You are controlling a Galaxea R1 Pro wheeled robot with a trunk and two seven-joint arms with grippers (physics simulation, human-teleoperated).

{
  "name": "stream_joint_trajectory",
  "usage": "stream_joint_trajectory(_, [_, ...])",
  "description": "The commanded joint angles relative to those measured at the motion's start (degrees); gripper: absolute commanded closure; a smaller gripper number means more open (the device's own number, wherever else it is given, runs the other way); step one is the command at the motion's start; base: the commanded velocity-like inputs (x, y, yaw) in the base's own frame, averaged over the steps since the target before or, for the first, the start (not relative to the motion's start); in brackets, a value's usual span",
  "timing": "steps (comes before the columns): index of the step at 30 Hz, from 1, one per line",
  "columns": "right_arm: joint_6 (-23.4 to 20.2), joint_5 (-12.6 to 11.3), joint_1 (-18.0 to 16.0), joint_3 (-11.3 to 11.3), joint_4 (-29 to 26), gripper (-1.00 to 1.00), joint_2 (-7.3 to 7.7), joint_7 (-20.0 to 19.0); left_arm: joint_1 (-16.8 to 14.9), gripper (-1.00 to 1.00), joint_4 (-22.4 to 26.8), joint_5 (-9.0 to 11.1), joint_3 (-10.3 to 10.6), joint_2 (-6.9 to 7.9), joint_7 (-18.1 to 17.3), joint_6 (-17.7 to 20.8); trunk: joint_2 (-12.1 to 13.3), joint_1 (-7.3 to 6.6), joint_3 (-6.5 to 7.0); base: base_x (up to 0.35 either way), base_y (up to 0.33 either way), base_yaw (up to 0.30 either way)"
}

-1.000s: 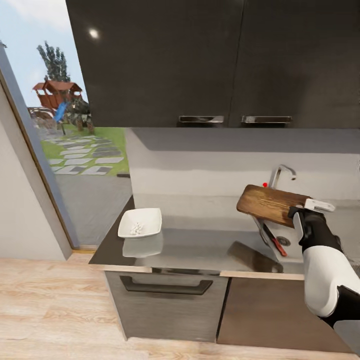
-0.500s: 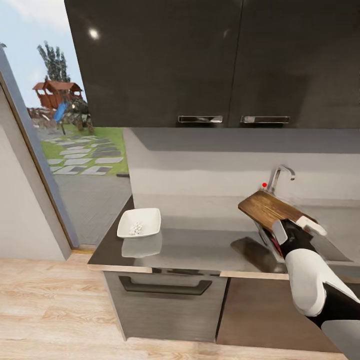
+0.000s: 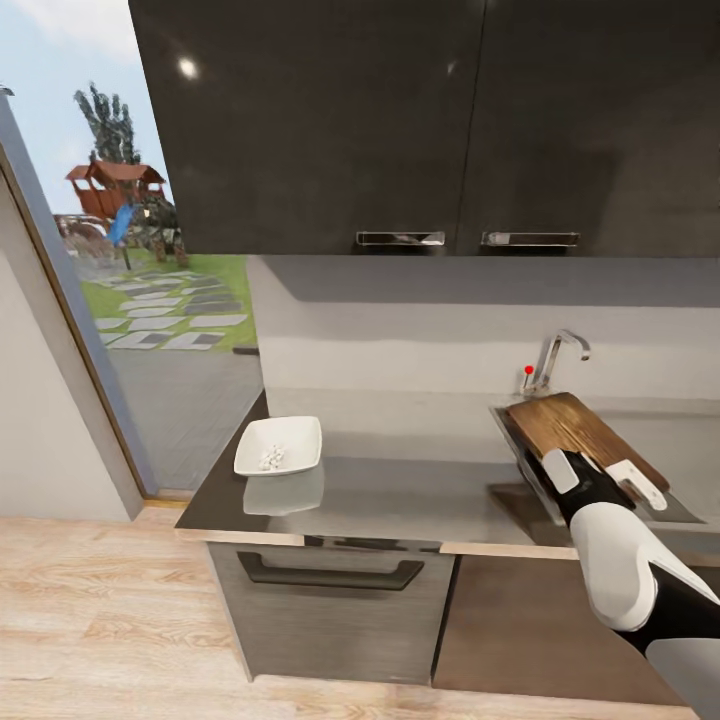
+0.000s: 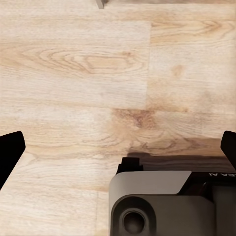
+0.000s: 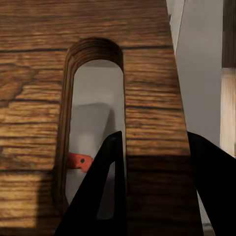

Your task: In the kitchen, take the Vidalia onion out of the sink, dice it on the chopping board with the paring knife, put the diced onion into the bowl on the countertop, then place both the paring knife and the chopping board into the sink.

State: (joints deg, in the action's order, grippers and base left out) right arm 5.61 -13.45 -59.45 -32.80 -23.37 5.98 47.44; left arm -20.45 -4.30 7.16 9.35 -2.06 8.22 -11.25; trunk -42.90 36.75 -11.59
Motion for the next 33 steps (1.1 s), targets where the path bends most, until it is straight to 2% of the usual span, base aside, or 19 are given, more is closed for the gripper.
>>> stream_joint_trajectory(1, [0.7,-0.7,-0.1,0.0,0.0,1.00,0.04,0.3,-0.1,-1.00,-0.3,0.6,0.5,-0.05,0.1,-0.4,-0.1,0.01,-0.09,0.000,0.000,0.000])
stream_joint_trajectory(8, [0.9,-1.0,-0.1,-0.1,-0.1,1.00,0.30,1.5,-0.1,-1.00,-0.3,0.6,0.5,-0.05,0.0,-0.4,-0.1,0.01,-0.09,0.042,0.000,0.000])
stream_joint_trajectory(12, [0.9,-1.3,-0.1,-0.1,-0.2,1.00,0.18,4.4,-0.1,-1.00,-0.3,0.6,0.5,-0.05,0.0,-0.4,-0.1,0.01,-0.09,0.219,0.000,0.000])
stream_joint_trajectory(19, [0.9,-1.3,-0.1,-0.2,-0.1,1.00,0.24,4.8,-0.1,-1.00,-0.3,0.7,0.5,-0.05,0.0,-0.4,-0.1,0.01,-0.41,0.271,0.000,0.021])
stream_joint_trajectory(27, [0.9,-1.2,-0.1,-3.3,-0.1,1.00,0.45,4.9,-0.1,-1.00,-0.3,0.6,0.5,-0.05,0.0,-0.4,-0.1,0.01,-1.12,0.092,-0.029,0.002])
stream_joint_trajectory(33, [1.1,-1.0,-0.1,-3.9,0.0,1.00,1.05,4.9,-0.1,-1.00,-0.3,0.6,0.5,-0.05,0.0,-0.4,-0.1,0.01,-1.67,0.002,-0.001,0.000])
